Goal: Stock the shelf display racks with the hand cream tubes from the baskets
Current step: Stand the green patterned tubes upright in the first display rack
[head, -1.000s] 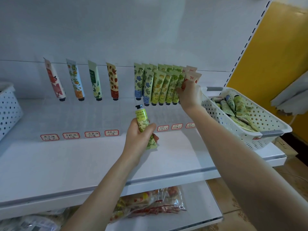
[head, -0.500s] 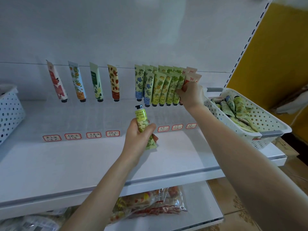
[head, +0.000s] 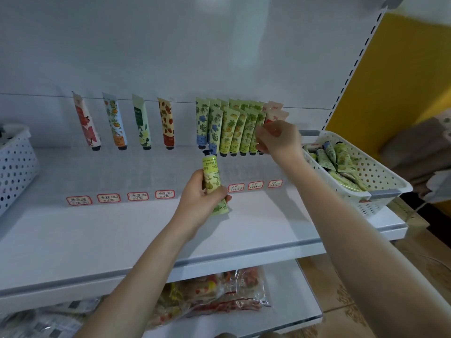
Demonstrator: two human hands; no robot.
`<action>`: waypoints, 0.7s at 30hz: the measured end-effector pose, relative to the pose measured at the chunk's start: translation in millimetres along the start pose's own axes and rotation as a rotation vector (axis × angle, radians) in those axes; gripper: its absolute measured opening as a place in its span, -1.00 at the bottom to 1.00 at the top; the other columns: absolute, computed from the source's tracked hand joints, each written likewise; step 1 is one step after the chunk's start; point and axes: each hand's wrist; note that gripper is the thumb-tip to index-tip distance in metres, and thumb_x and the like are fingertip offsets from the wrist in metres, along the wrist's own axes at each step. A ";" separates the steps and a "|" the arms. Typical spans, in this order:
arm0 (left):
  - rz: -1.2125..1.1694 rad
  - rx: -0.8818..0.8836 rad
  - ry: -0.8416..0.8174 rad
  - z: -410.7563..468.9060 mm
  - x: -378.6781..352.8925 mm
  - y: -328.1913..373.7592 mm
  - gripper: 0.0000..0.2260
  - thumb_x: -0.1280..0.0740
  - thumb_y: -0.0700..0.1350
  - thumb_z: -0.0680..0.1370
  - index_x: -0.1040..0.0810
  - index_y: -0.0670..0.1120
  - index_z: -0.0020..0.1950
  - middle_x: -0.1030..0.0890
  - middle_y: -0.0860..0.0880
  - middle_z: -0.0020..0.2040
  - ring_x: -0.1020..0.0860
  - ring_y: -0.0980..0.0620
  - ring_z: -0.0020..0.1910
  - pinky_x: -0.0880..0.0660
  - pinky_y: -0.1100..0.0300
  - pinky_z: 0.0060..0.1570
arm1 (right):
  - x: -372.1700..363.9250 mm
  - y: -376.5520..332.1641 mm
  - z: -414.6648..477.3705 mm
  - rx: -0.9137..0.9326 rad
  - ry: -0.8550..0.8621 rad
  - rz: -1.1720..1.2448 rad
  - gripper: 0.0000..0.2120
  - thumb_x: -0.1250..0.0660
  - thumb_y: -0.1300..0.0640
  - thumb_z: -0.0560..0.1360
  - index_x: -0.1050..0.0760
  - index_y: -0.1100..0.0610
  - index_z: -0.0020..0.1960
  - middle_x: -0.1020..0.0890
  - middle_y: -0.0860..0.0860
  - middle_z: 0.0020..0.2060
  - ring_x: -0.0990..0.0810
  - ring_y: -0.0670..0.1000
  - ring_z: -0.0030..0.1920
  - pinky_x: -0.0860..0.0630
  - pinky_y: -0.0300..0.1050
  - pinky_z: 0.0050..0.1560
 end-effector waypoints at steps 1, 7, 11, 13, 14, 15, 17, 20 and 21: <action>0.014 -0.014 -0.017 -2.0 1.4 1.3 -0.81 -0.32 -0.28 0.52 -0.44 -0.02 0.03 -0.58 -0.06 -0.05 -0.64 0.10 -0.23 -0.59 0.25 -0.19 | 2.6 -7.1 -9.6 -0.020 -0.071 0.109 -0.76 -0.30 0.08 0.53 -0.56 0.27 -0.12 -0.64 0.17 -0.27 -0.59 0.02 -0.35 -0.57 -0.08 -0.21; 0.126 -0.076 -0.071 -18.1 4.7 12.4 -0.74 -0.40 -0.26 0.47 -0.48 -0.06 0.11 -0.60 -0.09 -0.03 -0.65 0.02 -0.25 -0.57 0.27 -0.21 | 8.2 -31.0 -52.5 -0.024 -0.469 0.195 -0.93 -0.33 0.01 0.49 -0.49 -0.01 -0.09 -0.64 -0.01 -0.17 -0.64 -0.07 -0.20 -0.60 -0.21 -0.17; 0.086 -0.061 -0.057 -29.4 10.8 17.9 -0.70 -0.41 -0.21 0.46 -0.49 -0.13 0.17 -0.62 -0.10 -0.03 -0.67 0.02 -0.24 -0.57 0.31 -0.24 | 15.3 -25.3 -65.9 -0.158 -0.445 0.388 -0.96 -0.36 0.19 0.47 -0.54 0.13 -0.07 -0.65 0.05 -0.21 -0.64 -0.06 -0.27 -0.60 -0.28 -0.23; -0.057 -0.015 -0.006 -33.5 17.1 20.5 -0.77 -0.37 -0.22 0.47 -0.51 -0.17 0.12 -0.62 -0.11 -0.02 -0.67 0.04 -0.21 -0.58 0.31 -0.19 | 21.3 -18.9 -72.2 -0.267 -0.427 0.540 -0.97 -0.33 0.25 0.48 -0.54 0.20 -0.09 -0.65 0.09 -0.22 -0.65 -0.05 -0.29 -0.60 -0.29 -0.24; -0.140 0.002 0.016 -35.2 20.1 22.2 -0.83 -0.35 -0.23 0.48 -0.53 -0.18 0.07 -0.62 -0.12 -0.02 -0.67 0.04 -0.19 -0.59 0.30 -0.16 | 24.1 -15.3 -75.9 -0.315 -0.437 0.607 -0.96 -0.31 0.27 0.49 -0.53 0.22 -0.09 -0.65 0.11 -0.21 -0.66 -0.05 -0.30 -0.60 -0.30 -0.25; -0.194 0.006 0.036 -36.4 22.8 23.5 -0.87 -0.34 -0.24 0.49 -0.54 -0.19 0.02 -0.63 -0.13 -0.03 -0.66 0.04 -0.17 -0.59 0.29 -0.14 | 26.3 -11.8 -80.0 -0.354 -0.457 0.658 -0.95 -0.29 0.29 0.50 -0.53 0.25 -0.08 -0.64 0.13 -0.20 -0.66 -0.04 -0.29 -0.60 -0.30 -0.26; -0.196 -0.018 0.071 -37.6 24.3 25.6 -0.92 -0.33 -0.23 0.50 -0.56 -0.15 -0.02 -0.64 -0.12 -0.06 -0.65 0.04 -0.16 -0.59 0.29 -0.14 | 29.4 -6.3 -89.1 -0.412 -0.510 0.718 -0.94 -0.27 0.32 0.51 -0.50 0.29 -0.04 -0.63 0.16 -0.19 -0.67 -0.02 -0.28 -0.60 -0.29 -0.27; -0.042 -0.104 0.132 -37.6 19.5 28.9 -0.92 -0.34 -0.20 0.51 -0.56 -0.02 -0.08 -0.63 -0.01 -0.13 -0.61 0.09 -0.16 -0.58 0.33 -0.18 | 32.1 -0.9 -98.4 -0.434 -0.569 0.698 -0.90 -0.26 0.35 0.51 -0.50 0.26 -0.01 -0.64 0.15 -0.18 -0.68 0.02 -0.26 -0.63 -0.22 -0.19; 0.021 -0.140 0.144 -37.2 17.3 30.4 -0.90 -0.35 -0.19 0.51 -0.55 0.02 -0.11 -0.62 0.03 -0.14 -0.60 0.11 -0.16 -0.58 0.33 -0.17 | 33.0 0.9 -100.0 -0.404 -0.585 0.634 -0.89 -0.27 0.35 0.51 -0.52 0.23 0.00 -0.65 0.13 -0.17 -0.67 0.01 -0.23 -0.62 -0.19 -0.14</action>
Point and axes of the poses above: each hand's wrist, its own z-axis towards the middle knuckle, its own x-axis out of the back of the hand, y = z × x
